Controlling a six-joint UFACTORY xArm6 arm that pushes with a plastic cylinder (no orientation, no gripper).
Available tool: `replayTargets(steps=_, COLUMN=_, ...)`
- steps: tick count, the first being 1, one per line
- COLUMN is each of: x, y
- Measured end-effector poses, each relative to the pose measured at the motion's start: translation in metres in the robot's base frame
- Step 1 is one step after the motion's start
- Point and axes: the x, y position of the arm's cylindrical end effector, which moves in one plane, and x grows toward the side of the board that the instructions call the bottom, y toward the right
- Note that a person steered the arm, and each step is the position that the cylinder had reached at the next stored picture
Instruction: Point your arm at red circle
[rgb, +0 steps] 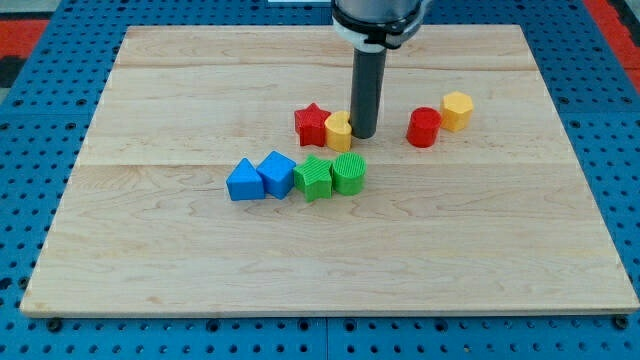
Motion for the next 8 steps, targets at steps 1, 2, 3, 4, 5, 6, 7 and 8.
replayTargets(steps=1, x=-0.011, y=-0.007)
replayTargets(steps=2, x=-0.020, y=-0.013)
replayTargets(steps=3, x=-0.020, y=-0.004)
replayTargets(steps=4, x=-0.018, y=0.027)
replayTargets(steps=5, x=-0.011, y=0.034)
replayTargets(steps=6, x=-0.001, y=0.030)
replayTargets(steps=7, x=0.033, y=0.031)
replayTargets(steps=8, x=0.070, y=0.048)
